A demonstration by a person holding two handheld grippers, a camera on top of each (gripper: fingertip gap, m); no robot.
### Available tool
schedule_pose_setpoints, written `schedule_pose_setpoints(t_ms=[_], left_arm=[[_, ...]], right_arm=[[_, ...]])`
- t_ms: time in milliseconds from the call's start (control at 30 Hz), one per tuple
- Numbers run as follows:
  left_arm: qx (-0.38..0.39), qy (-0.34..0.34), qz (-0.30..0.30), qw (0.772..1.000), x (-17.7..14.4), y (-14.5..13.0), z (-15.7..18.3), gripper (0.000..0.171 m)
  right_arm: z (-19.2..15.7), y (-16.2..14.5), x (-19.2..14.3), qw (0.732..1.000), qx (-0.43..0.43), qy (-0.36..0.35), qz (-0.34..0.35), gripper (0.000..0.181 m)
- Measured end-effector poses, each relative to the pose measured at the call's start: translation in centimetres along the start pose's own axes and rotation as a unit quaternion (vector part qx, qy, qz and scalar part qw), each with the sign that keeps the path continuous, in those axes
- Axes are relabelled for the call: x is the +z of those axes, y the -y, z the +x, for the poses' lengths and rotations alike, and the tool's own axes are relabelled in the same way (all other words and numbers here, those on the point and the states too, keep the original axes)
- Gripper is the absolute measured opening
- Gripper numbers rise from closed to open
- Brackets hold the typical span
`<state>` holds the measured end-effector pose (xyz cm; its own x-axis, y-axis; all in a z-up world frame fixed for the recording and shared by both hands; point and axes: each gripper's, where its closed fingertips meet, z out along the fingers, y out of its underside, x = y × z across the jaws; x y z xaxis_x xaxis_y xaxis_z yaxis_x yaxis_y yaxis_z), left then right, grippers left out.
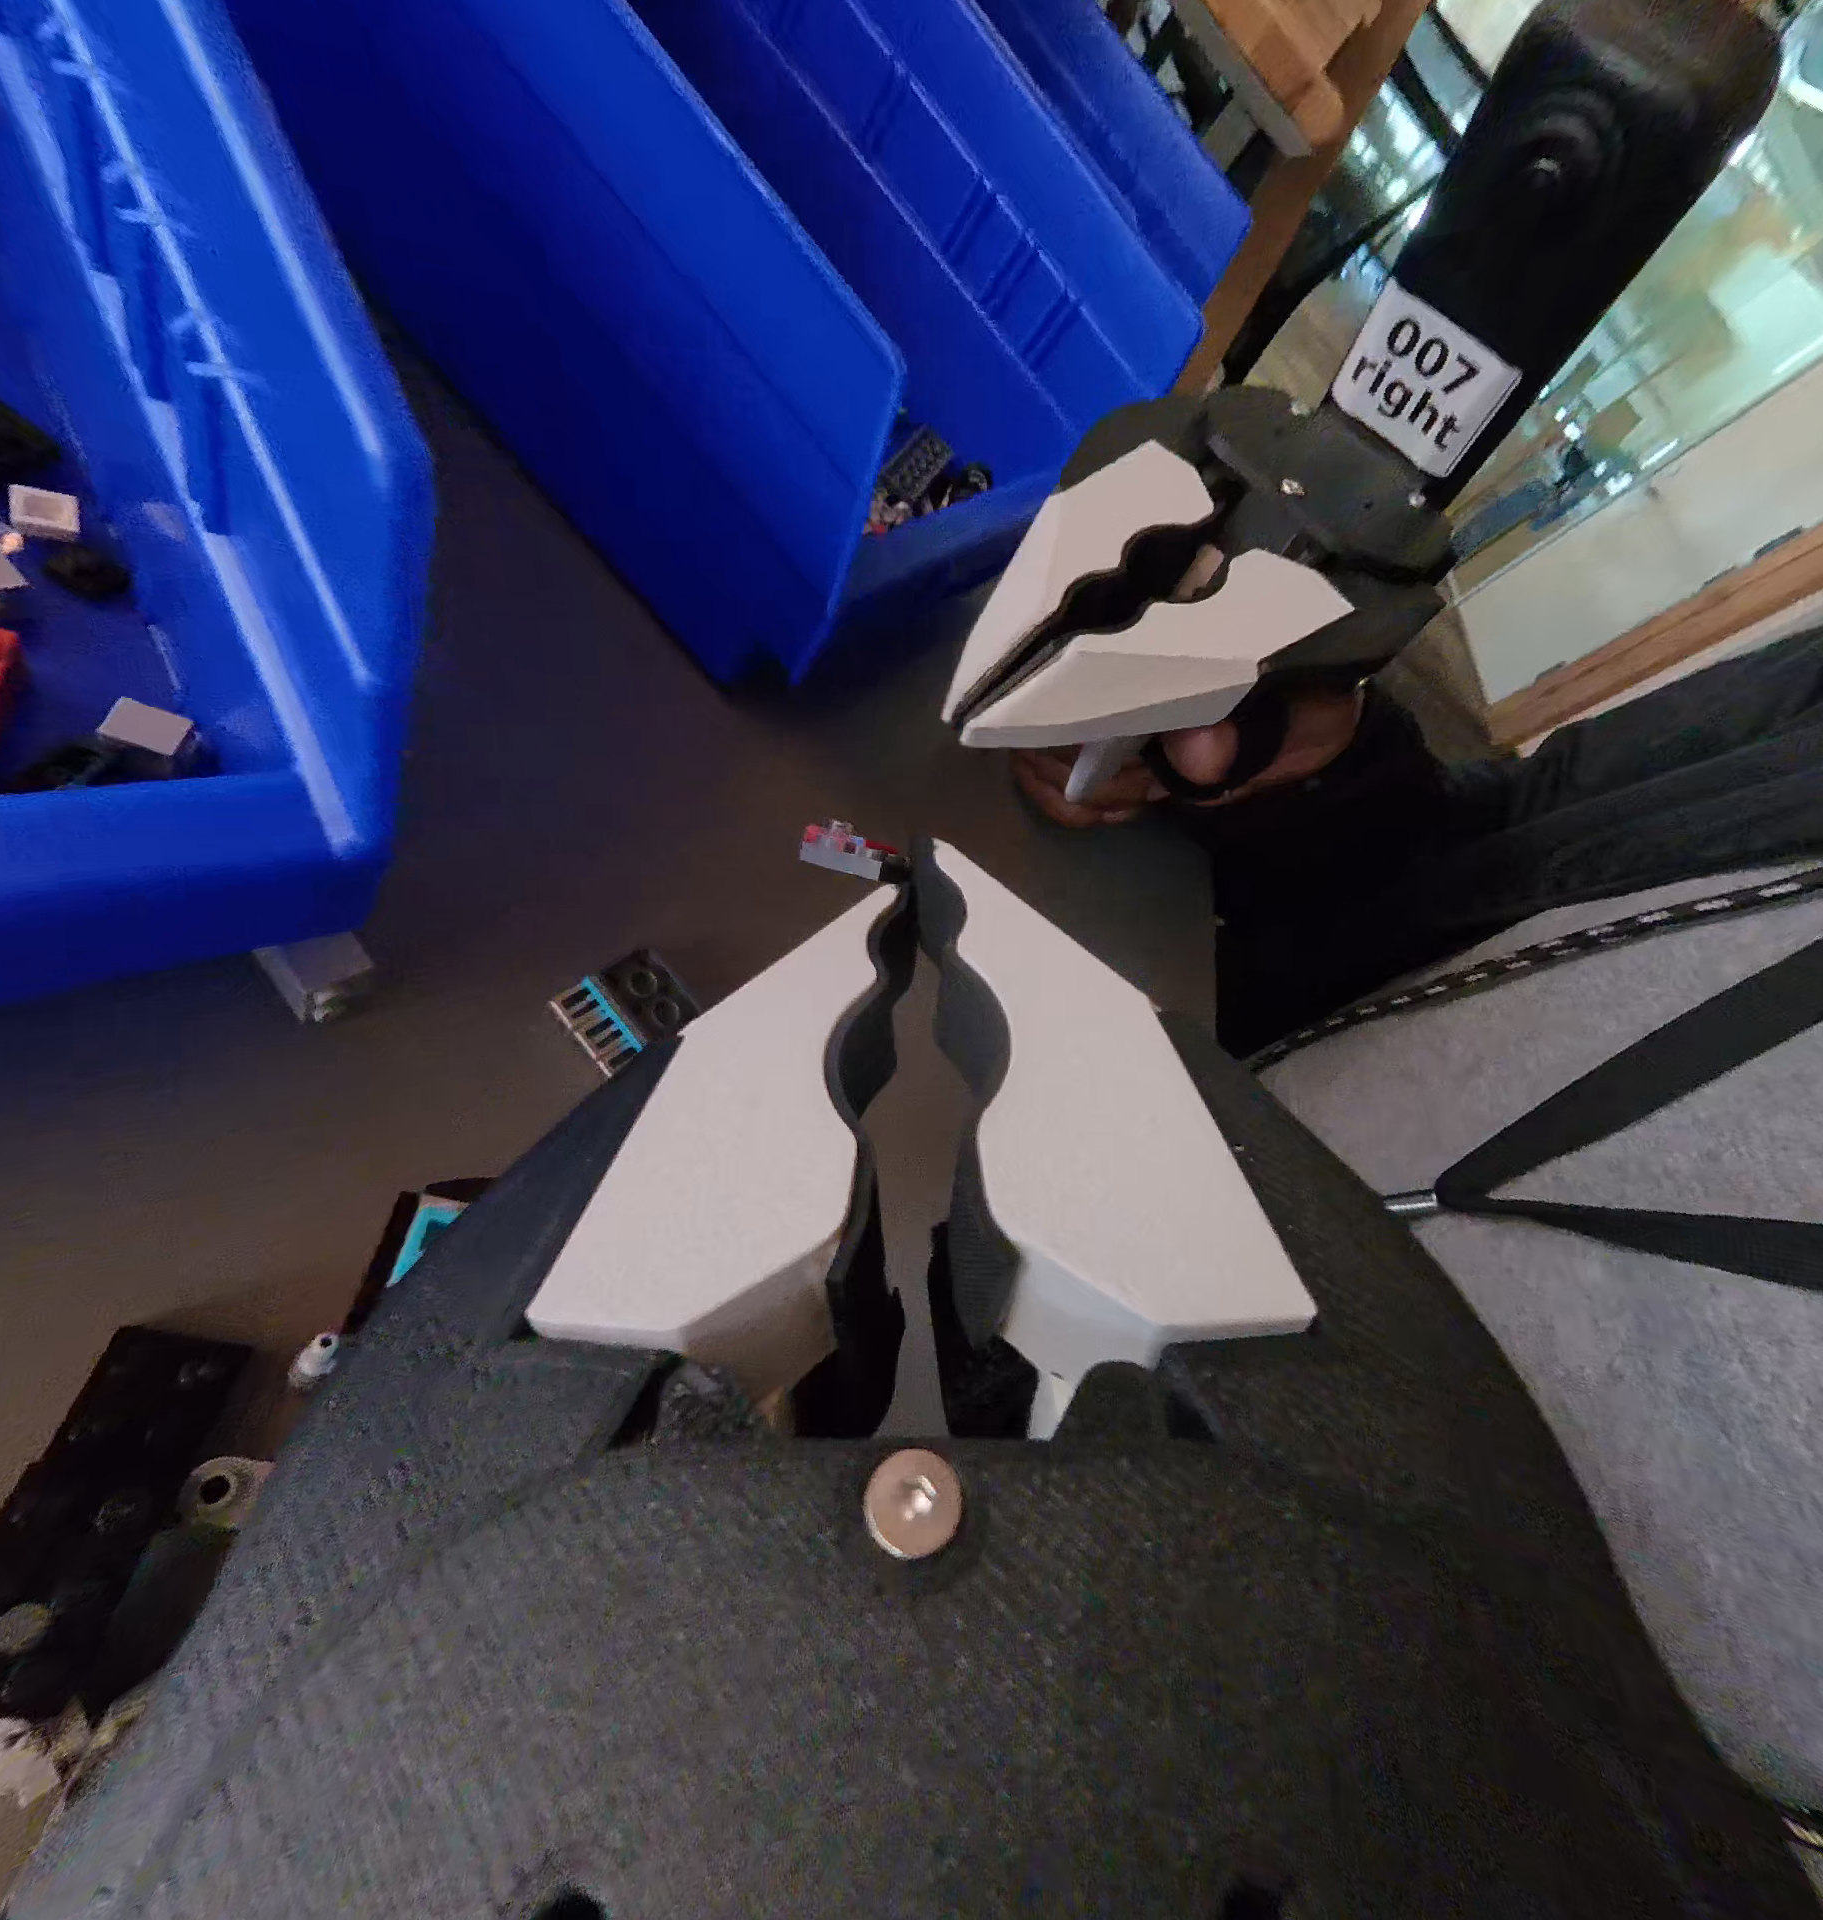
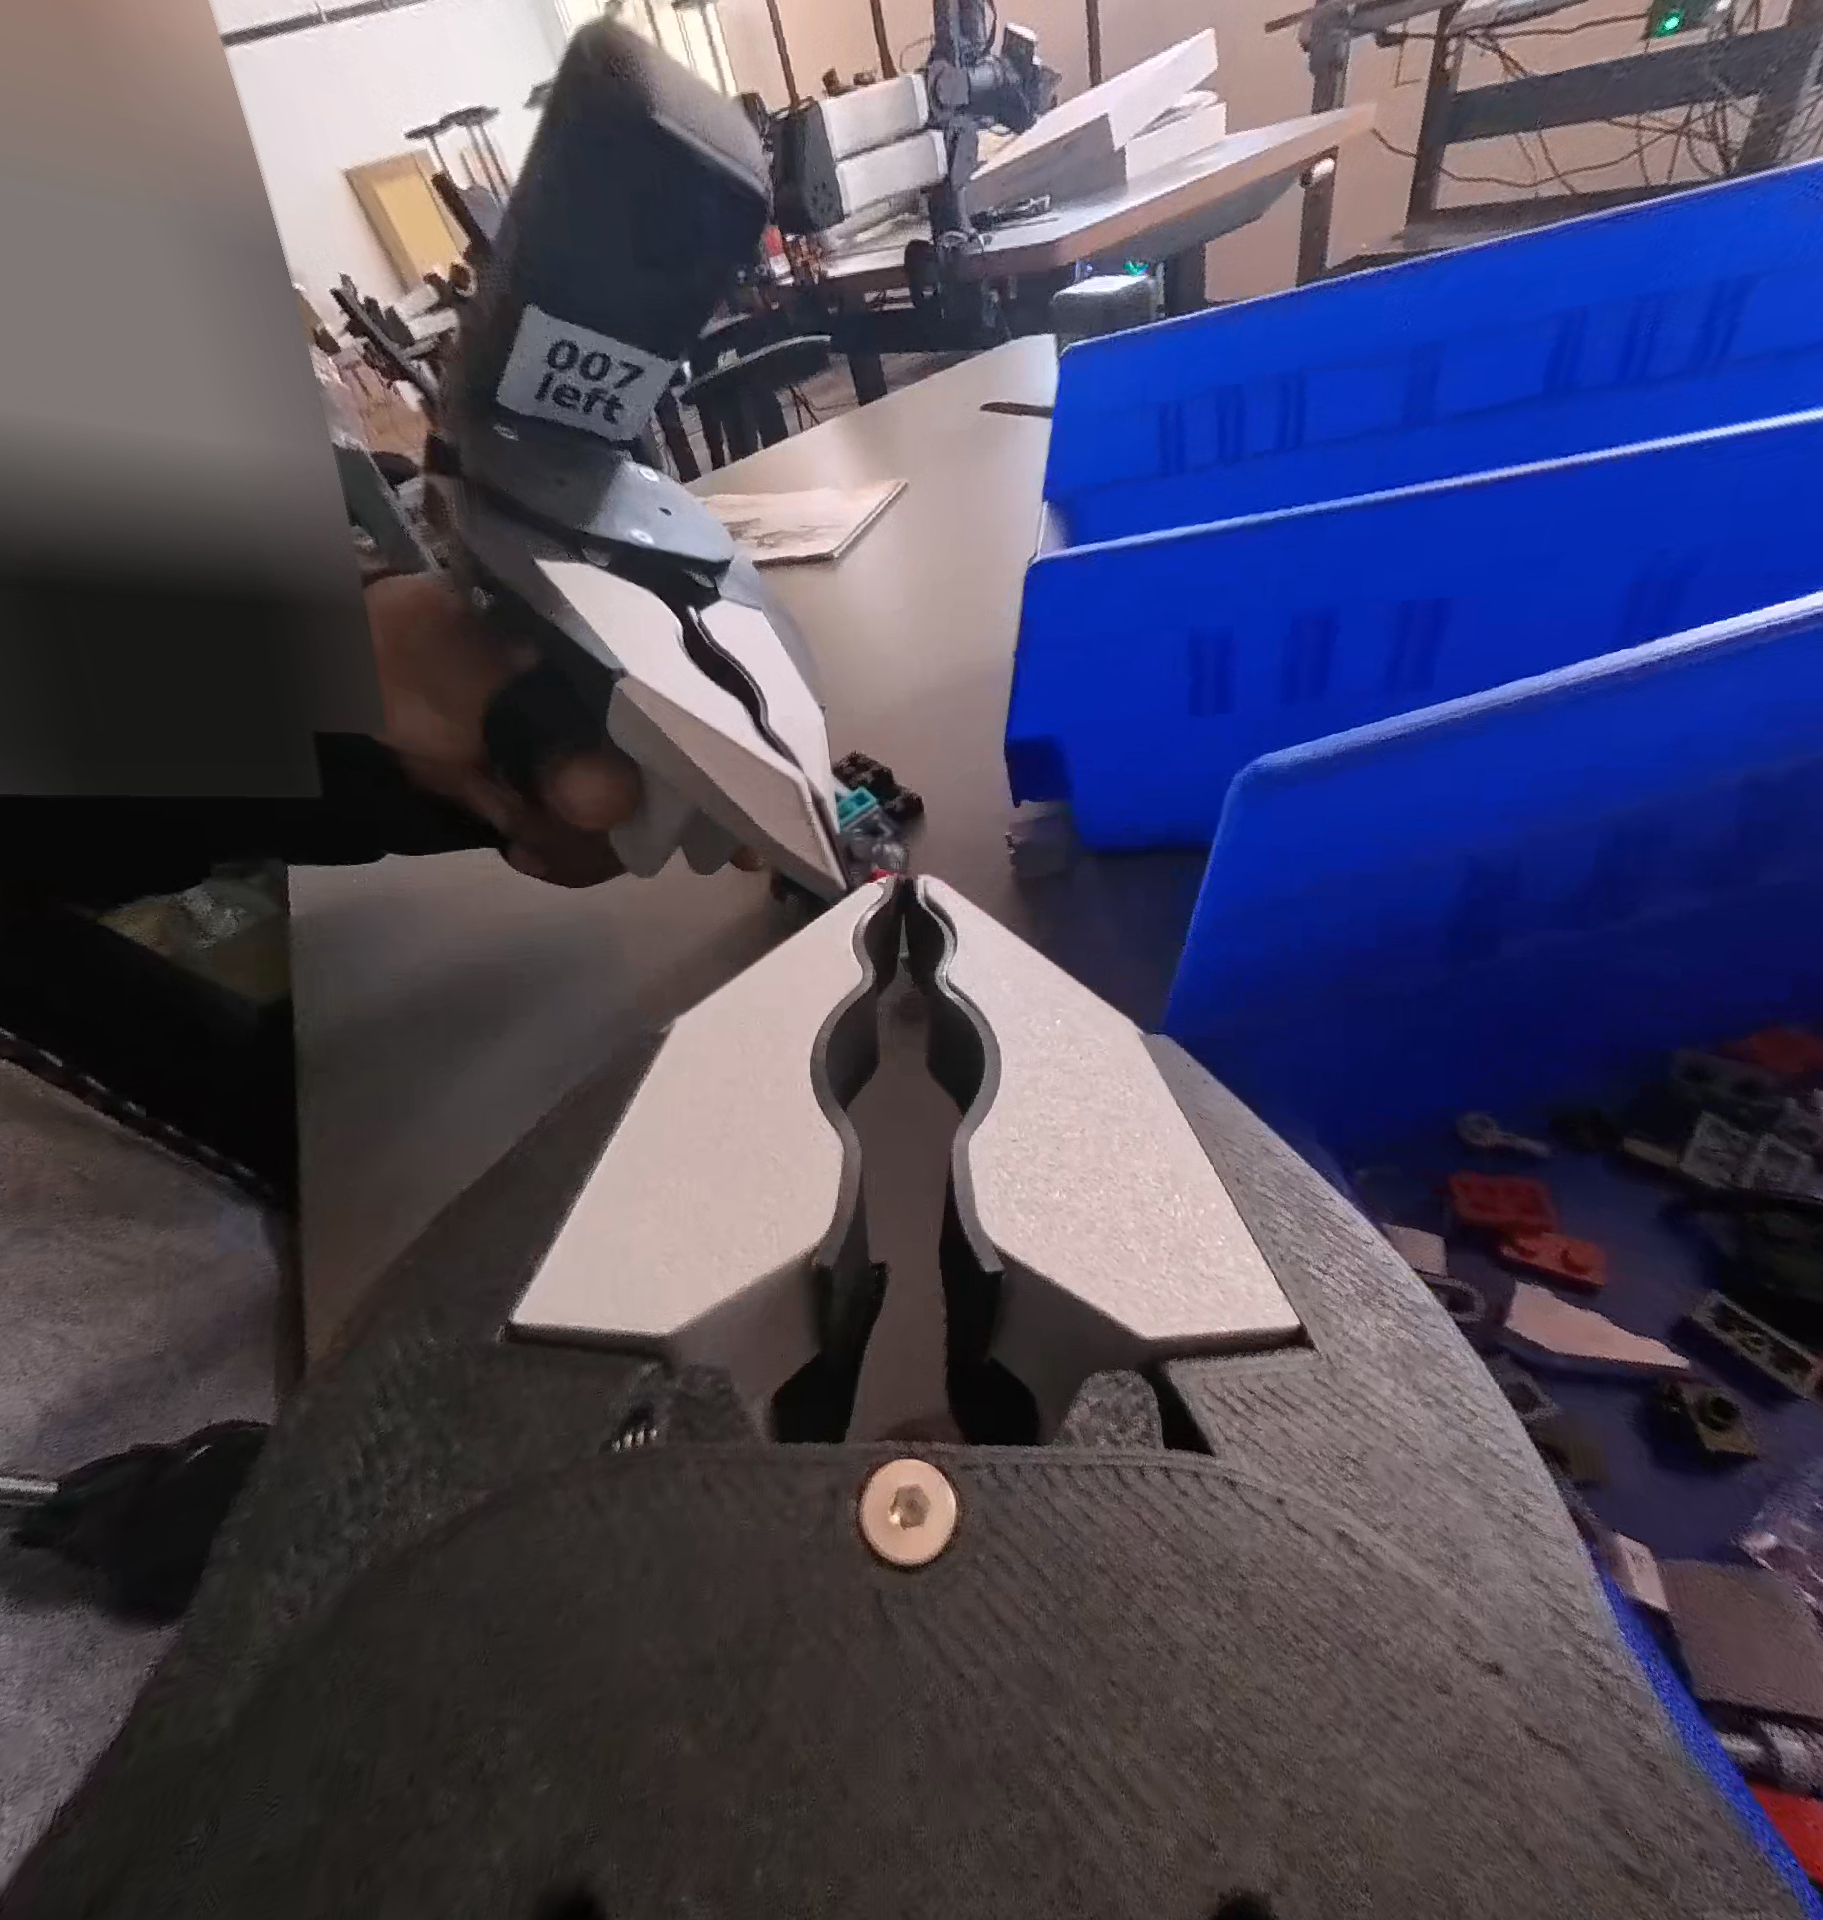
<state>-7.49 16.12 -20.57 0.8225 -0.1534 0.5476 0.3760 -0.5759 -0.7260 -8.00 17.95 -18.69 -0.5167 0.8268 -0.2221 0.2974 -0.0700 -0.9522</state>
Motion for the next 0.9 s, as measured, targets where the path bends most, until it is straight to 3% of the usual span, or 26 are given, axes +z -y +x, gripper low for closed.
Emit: schedule_pose_setpoints(t_ms=[467, 667, 900], left_arm=[[0.151, -0.036, -0.028, 0.988, 0.4, -0.3, 2.5, 0.001], [0.169, -0.057, -0.033, 0.983, 0.8, -0.6, 2.8, 0.001], [0.117, -0.08, -0.009, 0.99, 0.9, -0.1, 2.8, 0.001]], right_arm=[[-1.9, -1.2, -0.2, 0.992, 0.056, 0.106, -0.037, 0.021], [-2.7, -1.5, -0.6, 0.983, 0.09, 0.154, -0.049, 0.017], [-1.9, -1.1, -0.6, 0.983, 0.112, 0.142, -0.033, 0.009]])
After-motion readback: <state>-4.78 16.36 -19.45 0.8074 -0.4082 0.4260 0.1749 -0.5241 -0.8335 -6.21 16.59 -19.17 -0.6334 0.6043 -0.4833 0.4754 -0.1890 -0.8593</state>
